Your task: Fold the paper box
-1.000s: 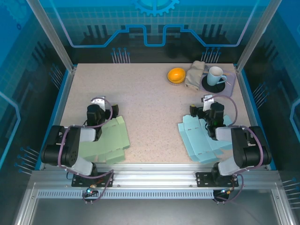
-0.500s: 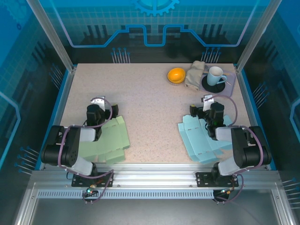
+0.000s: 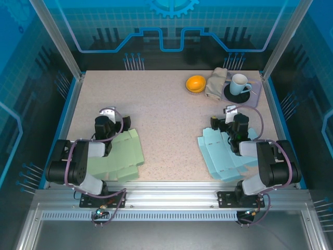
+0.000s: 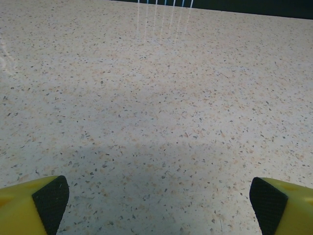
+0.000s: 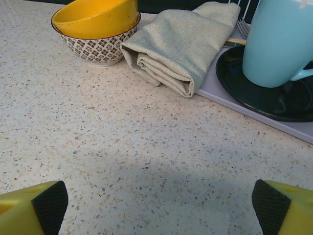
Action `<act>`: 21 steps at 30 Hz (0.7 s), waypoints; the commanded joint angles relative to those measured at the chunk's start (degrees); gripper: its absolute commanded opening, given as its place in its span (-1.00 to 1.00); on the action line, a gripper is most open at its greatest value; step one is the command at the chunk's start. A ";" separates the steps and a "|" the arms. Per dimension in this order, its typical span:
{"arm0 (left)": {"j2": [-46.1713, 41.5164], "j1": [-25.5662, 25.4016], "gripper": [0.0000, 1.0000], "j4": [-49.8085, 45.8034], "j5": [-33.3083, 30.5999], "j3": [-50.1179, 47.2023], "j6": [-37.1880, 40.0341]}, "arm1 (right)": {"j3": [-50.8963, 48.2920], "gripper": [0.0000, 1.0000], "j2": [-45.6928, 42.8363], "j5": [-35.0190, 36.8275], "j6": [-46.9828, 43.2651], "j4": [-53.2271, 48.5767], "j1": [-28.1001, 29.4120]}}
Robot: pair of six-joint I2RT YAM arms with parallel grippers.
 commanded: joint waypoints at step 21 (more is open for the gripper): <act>-24.45 -0.64 0.98 -66.90 -9.89 27.89 -28.98 | 31.89 1.00 -17.44 9.58 -3.09 -62.40 9.37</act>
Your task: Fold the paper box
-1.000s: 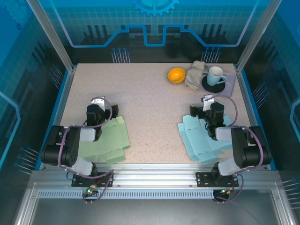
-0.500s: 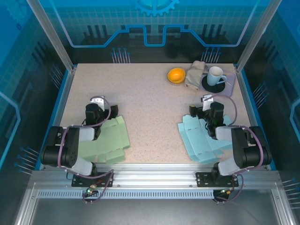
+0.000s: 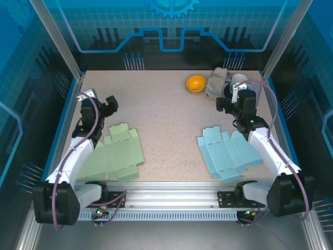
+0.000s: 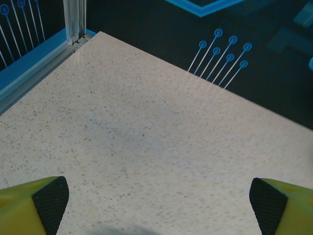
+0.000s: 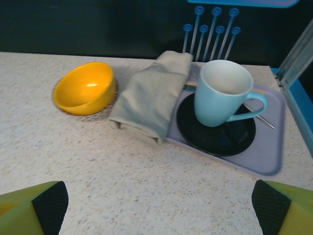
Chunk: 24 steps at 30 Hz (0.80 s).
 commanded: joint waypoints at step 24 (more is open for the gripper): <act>-13.79 -4.43 0.98 -33.64 18.70 4.08 -2.86 | 29.31 0.21 30.45 -17.76 -72.72 -51.08 9.70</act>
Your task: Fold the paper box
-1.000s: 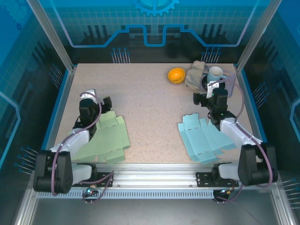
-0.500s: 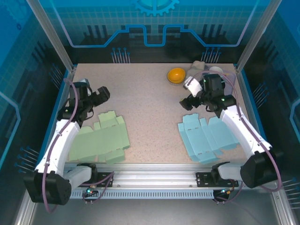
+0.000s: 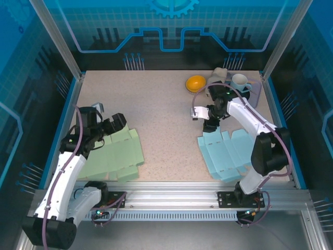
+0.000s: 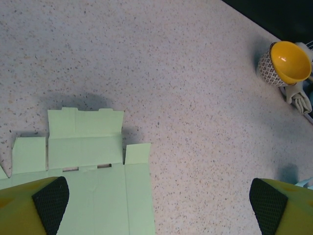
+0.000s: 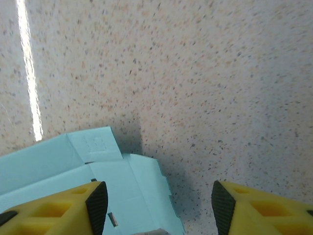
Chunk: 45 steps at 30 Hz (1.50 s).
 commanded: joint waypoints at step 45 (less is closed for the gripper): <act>-0.43 -6.99 0.98 -1.88 -6.49 -0.24 2.57 | 5.57 -0.37 17.16 6.81 -8.17 -9.03 -0.39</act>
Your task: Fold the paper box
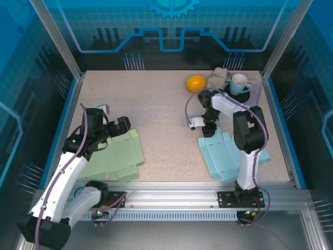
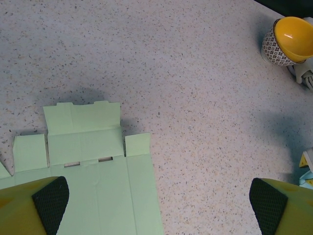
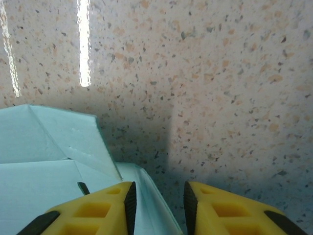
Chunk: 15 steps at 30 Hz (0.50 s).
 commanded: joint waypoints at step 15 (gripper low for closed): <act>0.01 -0.60 0.98 -0.77 -1.21 -0.03 1.05 | 3.89 -1.00 -12.20 -4.60 1.90 0.00 -2.06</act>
